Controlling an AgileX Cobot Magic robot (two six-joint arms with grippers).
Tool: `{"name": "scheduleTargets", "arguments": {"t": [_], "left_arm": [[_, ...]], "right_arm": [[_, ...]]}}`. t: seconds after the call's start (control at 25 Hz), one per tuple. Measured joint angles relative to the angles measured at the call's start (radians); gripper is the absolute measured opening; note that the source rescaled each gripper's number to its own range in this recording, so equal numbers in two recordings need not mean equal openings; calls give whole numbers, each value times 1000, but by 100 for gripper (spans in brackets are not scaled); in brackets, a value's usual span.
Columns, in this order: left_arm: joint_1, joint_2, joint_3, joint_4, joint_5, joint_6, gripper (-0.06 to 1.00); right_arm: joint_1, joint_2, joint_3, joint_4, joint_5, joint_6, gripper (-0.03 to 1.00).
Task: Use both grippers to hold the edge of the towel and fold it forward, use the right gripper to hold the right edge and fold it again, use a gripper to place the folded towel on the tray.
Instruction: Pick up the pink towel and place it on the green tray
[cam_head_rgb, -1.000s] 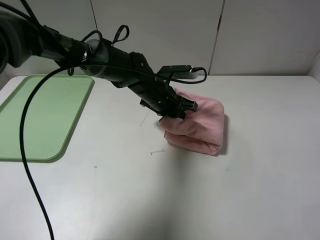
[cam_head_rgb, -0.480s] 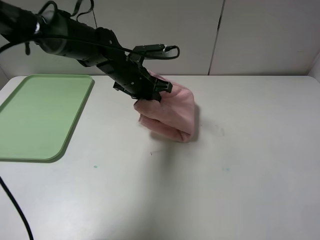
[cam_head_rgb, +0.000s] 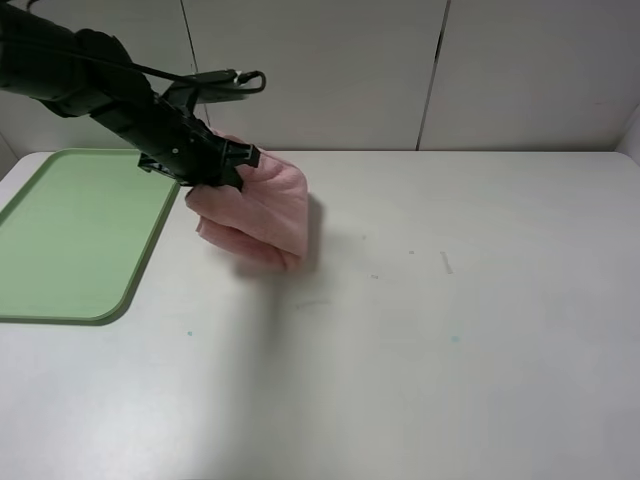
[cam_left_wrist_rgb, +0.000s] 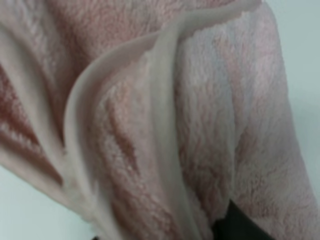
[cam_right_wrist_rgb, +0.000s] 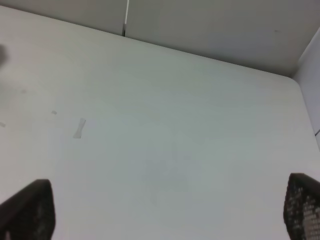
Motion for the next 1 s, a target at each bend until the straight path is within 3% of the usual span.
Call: {"name": "scheduleTargets", "arguments": {"t": [0.36, 1.0], "left_arm": [[158, -38, 32, 75, 77, -3, 17], [367, -39, 32, 291, 93, -49, 17]], "right_arm": [[0, 0, 0, 0, 0, 0, 100], [0, 0, 0, 0, 0, 0, 100]]}}
